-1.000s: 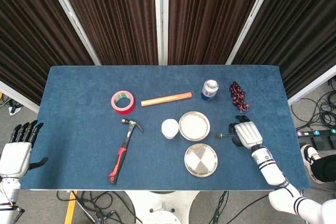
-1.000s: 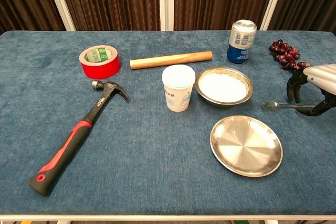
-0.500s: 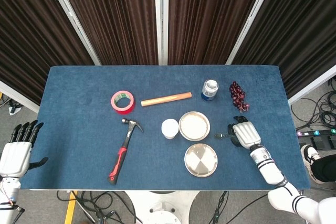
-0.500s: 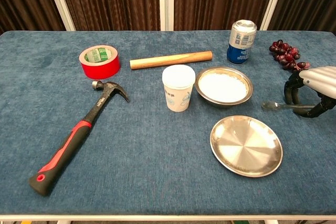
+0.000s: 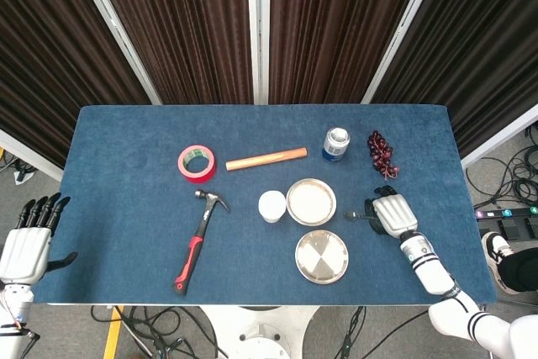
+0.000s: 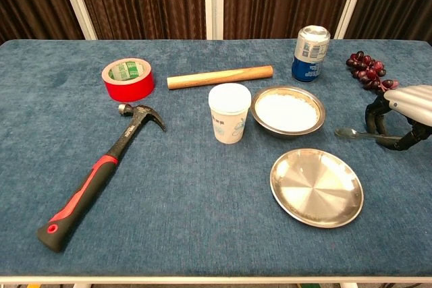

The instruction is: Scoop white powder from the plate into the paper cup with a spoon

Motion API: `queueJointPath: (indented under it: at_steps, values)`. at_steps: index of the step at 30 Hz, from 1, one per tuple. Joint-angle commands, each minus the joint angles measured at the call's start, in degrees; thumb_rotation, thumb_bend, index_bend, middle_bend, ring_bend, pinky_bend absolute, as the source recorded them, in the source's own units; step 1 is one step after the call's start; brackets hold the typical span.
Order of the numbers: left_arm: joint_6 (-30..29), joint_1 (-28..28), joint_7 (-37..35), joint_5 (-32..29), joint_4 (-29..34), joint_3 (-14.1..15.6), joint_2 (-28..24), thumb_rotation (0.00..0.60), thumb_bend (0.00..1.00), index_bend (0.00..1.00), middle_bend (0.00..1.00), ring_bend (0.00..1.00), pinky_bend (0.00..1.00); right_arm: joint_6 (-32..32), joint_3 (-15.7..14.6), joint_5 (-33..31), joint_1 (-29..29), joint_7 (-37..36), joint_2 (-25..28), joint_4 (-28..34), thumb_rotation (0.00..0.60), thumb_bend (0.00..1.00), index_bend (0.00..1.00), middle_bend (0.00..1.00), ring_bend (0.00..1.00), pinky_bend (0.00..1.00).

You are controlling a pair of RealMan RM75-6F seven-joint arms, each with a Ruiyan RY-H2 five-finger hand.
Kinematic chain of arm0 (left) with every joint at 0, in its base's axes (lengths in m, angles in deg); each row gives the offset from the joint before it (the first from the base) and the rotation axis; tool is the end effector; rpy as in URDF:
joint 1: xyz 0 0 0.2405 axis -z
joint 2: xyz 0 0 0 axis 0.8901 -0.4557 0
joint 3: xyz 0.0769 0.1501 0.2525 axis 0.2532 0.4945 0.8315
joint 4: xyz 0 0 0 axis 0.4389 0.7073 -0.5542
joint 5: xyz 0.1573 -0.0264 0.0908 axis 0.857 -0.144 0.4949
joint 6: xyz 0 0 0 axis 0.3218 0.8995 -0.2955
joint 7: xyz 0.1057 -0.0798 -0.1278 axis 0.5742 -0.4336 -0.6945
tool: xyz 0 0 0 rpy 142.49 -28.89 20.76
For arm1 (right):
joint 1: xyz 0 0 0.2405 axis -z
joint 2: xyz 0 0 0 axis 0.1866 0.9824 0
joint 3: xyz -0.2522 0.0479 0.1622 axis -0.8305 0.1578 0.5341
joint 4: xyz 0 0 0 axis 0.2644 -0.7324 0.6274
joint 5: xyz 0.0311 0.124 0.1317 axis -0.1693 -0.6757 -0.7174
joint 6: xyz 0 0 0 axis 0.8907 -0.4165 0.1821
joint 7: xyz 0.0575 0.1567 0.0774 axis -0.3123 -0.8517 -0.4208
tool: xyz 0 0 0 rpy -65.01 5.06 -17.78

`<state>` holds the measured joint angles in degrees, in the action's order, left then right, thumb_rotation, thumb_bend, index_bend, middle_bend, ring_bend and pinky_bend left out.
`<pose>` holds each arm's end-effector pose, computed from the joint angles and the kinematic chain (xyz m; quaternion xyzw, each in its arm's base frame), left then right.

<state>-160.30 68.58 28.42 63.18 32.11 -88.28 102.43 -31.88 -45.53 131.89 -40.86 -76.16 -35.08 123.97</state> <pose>-0.3617 0.2258 0.1752 -0.6059 -0.3894 -0.3447 0.6021 -0.3353 -0.3747 -0.0045 0.7483 -0.3829 0.2749 0.4667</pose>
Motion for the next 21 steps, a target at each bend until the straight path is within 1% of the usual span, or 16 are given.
queueJointPath:
  at_steps: [1, 3, 7, 13, 17, 21]
  values:
    - [-0.1, 0.0, 0.0, 0.0, 0.0, 0.0, 0.0, 0.6, 0.08, 0.13, 0.15, 0.05, 0.03, -0.4, 0.0, 0.2, 0.0, 0.0, 0.4, 0.4, 0.6, 0.33, 0.56, 0.57, 0.2, 0.17]
    - [-0.1, 0.0, 0.0, 0.1, 0.0, 0.0, 0.0, 0.6, 0.08, 0.13, 0.15, 0.05, 0.03, -0.8, -0.1, 0.5, -0.1, 0.2, 1.2, 1.2, 0.6, 0.33, 0.57, 0.57, 0.2, 0.17]
    - [-0.4, 0.0, -0.1, 0.3, 0.0, -0.1, -0.2, 0.6, 0.08, 0.13, 0.15, 0.05, 0.03, -0.7, -0.5, 1.6, -0.9, 1.7, 5.1, 4.5, 0.6, 0.33, 0.58, 0.58, 0.2, 0.17]
    - [-0.9, -0.1, 0.1, 0.6, 0.3, -0.1, -0.4, 0.6, 0.08, 0.13, 0.15, 0.05, 0.03, 2.1, -0.5, 3.1, -3.9, 5.7, 15.2, 13.7, 0.6, 0.33, 0.6, 0.59, 0.2, 0.17]
    - [-0.8, 0.0, 0.4, 0.7, 0.6, -0.1, -0.7, 0.6, 0.08, 0.13, 0.15, 0.05, 0.03, 5.9, 1.2, 2.8, -7.8, 8.0, 21.8, 20.7, 0.6, 0.33, 0.61, 0.6, 0.21, 0.17]
    - [-1.0, 0.1, 0.5, 0.9, 0.7, -0.3, -0.7, 0.6, 0.08, 0.13, 0.15, 0.05, 0.03, 11.3, 3.0, 2.1, -12.7, 11.2, 24.1, 23.9, 0.6, 0.33, 0.62, 0.6, 0.23, 0.17]
